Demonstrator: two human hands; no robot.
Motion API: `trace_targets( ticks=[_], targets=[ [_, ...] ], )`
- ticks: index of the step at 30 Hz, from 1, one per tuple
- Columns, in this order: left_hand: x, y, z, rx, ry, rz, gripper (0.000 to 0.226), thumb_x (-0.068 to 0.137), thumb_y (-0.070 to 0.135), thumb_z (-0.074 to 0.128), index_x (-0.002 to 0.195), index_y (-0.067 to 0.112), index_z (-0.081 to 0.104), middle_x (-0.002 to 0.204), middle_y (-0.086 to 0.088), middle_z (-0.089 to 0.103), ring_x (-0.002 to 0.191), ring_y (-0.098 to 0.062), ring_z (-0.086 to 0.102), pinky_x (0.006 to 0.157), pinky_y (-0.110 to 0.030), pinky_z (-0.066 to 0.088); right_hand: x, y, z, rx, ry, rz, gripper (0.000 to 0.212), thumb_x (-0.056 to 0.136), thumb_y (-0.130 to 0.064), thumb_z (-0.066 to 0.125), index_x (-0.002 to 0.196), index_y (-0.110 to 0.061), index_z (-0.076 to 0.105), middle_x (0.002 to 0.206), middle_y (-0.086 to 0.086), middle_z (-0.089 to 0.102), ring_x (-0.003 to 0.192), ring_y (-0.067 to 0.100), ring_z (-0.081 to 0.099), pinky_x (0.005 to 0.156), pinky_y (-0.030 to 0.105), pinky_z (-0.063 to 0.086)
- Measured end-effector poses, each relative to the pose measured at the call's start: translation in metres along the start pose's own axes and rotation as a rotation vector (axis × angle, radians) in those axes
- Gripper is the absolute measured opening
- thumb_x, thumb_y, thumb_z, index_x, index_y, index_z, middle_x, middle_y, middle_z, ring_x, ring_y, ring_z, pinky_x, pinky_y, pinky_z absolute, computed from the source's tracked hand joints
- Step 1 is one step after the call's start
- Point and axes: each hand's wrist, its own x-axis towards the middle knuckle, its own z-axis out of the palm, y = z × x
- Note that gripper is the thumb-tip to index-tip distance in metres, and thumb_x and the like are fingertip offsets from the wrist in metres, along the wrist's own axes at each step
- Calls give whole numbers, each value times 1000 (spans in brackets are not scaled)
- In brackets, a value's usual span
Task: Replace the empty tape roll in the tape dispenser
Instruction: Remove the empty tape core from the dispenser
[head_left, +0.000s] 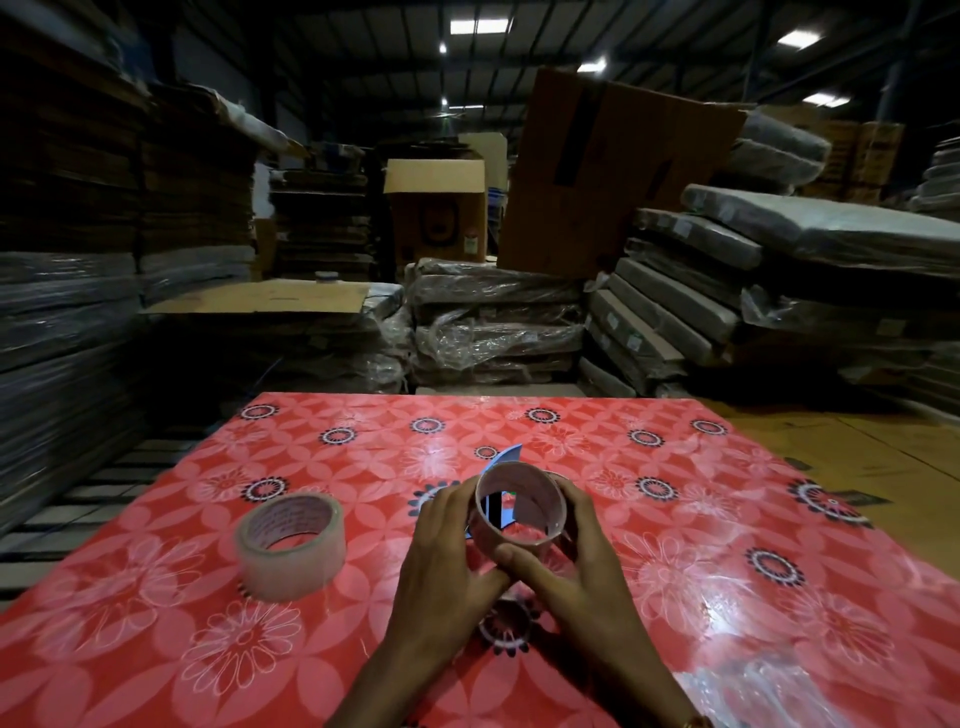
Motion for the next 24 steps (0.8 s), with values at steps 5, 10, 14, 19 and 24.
trace_targets(
  ticks=[5, 10, 14, 19, 24],
  targets=[
    [-2, 2, 1, 67, -2, 61, 71, 72, 51, 66, 137, 36, 42, 125, 31, 43, 119, 1, 42, 95, -15, 39, -3, 0, -4, 17, 54, 31, 64, 78, -39, 86, 134, -42, 55, 132, -14, 68, 121, 8, 66, 100, 45, 56],
    [-2, 0, -3, 96, 30, 87, 73, 73, 44, 71, 138, 32, 41, 127, 20, 45, 116, -2, 43, 94, -14, 38, -5, -2, -3, -64, 86, -19, 69, 75, -43, 85, 135, -50, 52, 137, -22, 55, 124, 9, 62, 100, 45, 56],
    [-2, -1, -1, 104, 32, 83, 67, 74, 31, 71, 134, 33, 43, 126, 18, 48, 112, -6, 45, 93, -7, 32, -8, -2, -3, -143, 72, -77, 80, 80, -25, 87, 141, -51, 44, 141, -27, 46, 132, 8, 55, 101, 34, 55],
    [-1, 0, -2, 54, 40, 62, 56, 78, 30, 72, 130, 26, 53, 123, 13, 57, 108, -11, 49, 91, -5, 31, -6, 0, -3, -84, 77, -39, 79, 85, -30, 83, 148, -48, 39, 144, -21, 55, 130, 8, 60, 102, 35, 52],
    [-1, 5, -5, -24, 63, 73, 61, 81, 59, 64, 133, 29, 53, 121, 18, 54, 114, -3, 51, 91, -8, 38, -6, 2, -5, 9, 101, 7, 56, 89, -48, 72, 140, -45, 48, 132, -20, 66, 121, 3, 65, 97, 31, 54]
  ],
)
